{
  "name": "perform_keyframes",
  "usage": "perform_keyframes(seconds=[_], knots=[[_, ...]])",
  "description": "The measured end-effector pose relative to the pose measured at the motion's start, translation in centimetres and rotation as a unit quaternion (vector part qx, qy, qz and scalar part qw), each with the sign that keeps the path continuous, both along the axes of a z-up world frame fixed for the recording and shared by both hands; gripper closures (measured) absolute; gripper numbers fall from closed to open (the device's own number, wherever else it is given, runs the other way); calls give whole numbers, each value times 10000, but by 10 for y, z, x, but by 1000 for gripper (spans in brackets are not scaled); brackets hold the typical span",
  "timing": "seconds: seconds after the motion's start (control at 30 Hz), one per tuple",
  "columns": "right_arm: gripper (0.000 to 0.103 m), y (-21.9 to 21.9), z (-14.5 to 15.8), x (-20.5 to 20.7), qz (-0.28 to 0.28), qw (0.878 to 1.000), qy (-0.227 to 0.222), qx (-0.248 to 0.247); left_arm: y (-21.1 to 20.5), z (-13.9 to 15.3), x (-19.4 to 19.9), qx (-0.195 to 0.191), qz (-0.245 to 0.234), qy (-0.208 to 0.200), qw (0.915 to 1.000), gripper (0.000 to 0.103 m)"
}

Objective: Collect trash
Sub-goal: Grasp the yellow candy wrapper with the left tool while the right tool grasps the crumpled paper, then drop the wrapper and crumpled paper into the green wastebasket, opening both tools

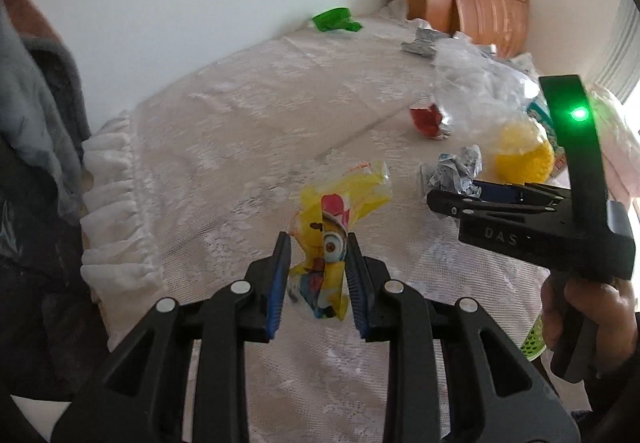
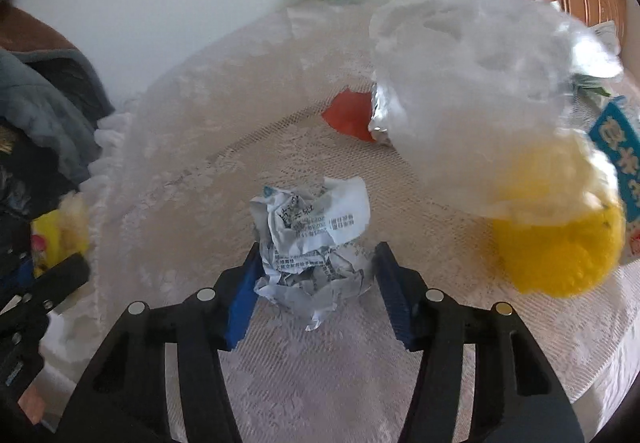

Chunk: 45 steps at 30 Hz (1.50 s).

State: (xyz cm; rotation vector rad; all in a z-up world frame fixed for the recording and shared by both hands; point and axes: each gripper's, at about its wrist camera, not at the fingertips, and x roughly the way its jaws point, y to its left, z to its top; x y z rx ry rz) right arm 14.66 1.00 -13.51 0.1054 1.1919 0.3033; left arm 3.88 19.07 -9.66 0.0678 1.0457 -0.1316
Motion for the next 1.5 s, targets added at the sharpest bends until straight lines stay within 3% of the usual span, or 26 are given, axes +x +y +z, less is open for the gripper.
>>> perform_keyframes(seconds=[0.2,0.37,0.53,0.73,0.83,0.97,1.1,1.17,1.27,1.5], knots=[[48,-38,37,-44,-113,9995,-264,132,-55,10,-7,-27,-702,-88,9975,76],[47,-119,58,-101,-876,9956,-332,-26,-125,16,-20,-170,-1532,-68,9880,76],[47,-219,56,-169,-2067,9777,-109,-343,-215,7,-38,-347,-2424,233,9693,76],[46,-333,47,-257,-3494,9360,143,-410,-333,-21,-70,-402,-3400,784,9363,76],[45,-366,43,-286,-3845,9220,215,-397,-379,-36,-88,-236,-3685,901,9249,76],[45,-392,34,-310,-3985,9159,284,-393,-434,-54,-97,-102,-3886,1065,9152,73],[44,-412,23,-322,-3989,9158,355,-315,-469,-64,-101,32,-3868,1157,9149,55],[44,-418,18,-325,-3961,9170,394,-257,-472,-64,-103,33,-3806,1137,9177,36],[42,-423,10,-326,-3880,9204,455,-174,-471,-60,-103,-26,-3636,1086,9252,24],[18,-422,-1,-315,-3755,9251,546,-108,-461,-47,-97,-202,-3239,1047,9401,11]])
